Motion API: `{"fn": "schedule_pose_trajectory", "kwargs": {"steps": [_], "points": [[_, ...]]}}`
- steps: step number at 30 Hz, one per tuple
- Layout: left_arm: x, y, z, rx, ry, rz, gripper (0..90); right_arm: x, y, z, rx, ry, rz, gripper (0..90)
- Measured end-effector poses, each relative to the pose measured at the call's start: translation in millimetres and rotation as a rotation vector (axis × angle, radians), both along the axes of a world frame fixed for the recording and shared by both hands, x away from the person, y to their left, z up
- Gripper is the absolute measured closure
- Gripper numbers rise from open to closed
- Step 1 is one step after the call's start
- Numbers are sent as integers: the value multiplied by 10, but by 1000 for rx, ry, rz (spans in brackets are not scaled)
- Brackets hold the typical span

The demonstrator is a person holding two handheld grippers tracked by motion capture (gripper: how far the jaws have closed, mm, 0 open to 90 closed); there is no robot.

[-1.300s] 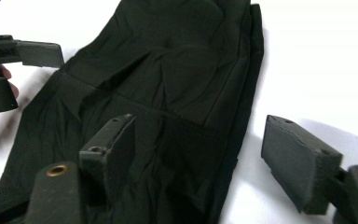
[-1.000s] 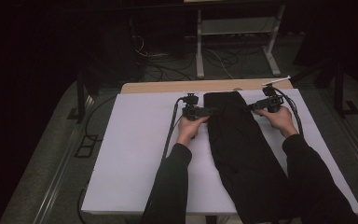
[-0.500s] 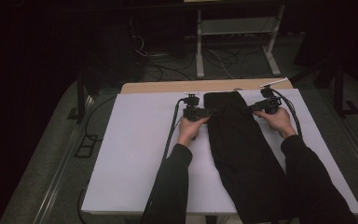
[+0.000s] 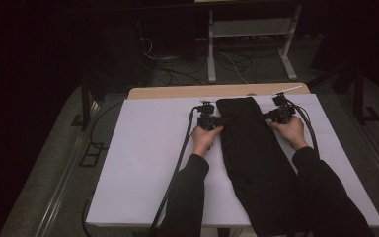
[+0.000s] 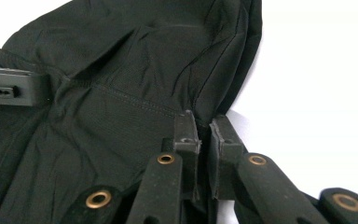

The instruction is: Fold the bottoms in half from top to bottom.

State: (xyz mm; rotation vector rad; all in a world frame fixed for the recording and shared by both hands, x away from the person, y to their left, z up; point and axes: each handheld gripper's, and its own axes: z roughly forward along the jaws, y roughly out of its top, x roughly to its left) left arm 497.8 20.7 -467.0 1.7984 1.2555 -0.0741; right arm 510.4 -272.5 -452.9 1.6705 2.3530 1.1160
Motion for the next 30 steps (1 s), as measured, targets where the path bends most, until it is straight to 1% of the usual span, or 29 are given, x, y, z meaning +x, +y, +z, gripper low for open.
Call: {"fn": "schedule_pose_trajectory", "kwargs": {"steps": [2, 3, 6, 9, 10, 12, 15, 16, 20, 22, 26, 30], "points": [[1, 5, 7, -8, 1, 5, 821, -19, -1, 4, 9, -6, -5, 828], [2, 9, 14, -10, 0, 8, 838, -30, -9, 7, 21, -6, -8, 830], [3, 28, 36, -36, -2, 8, 854, -68, -43, 24, 71, -12, -6, 832], [-7, 38, 45, -50, 1, -1, 858, -119, -94, 55, 122, -22, -3, 834], [-15, 39, 49, -50, -3, -4, 858, -138, -112, 64, 141, -25, -1, 834], [-46, 38, 52, -65, -24, -12, 859, -184, -140, 91, 167, -39, 3, 834], [-99, 38, 59, -93, -31, -19, 860, -277, -164, 128, 181, -69, 20, 835], [-117, 42, 61, -99, -38, -20, 860, -309, -173, 133, 181, -73, 26, 835], [-156, 54, 74, -132, -37, -28, 860, -405, -226, 129, 196, -86, 26, 835], [-168, 51, 90, -140, -35, -38, 861, -437, -245, 132, 201, -94, 29, 834], [-207, 38, 126, -148, -59, -51, 860, -494, -274, 128, 223, -108, 28, 835], [-257, 40, 129, -169, -68, -54, 862, -523, -309, 110, 240, -104, 22, 834]]}}
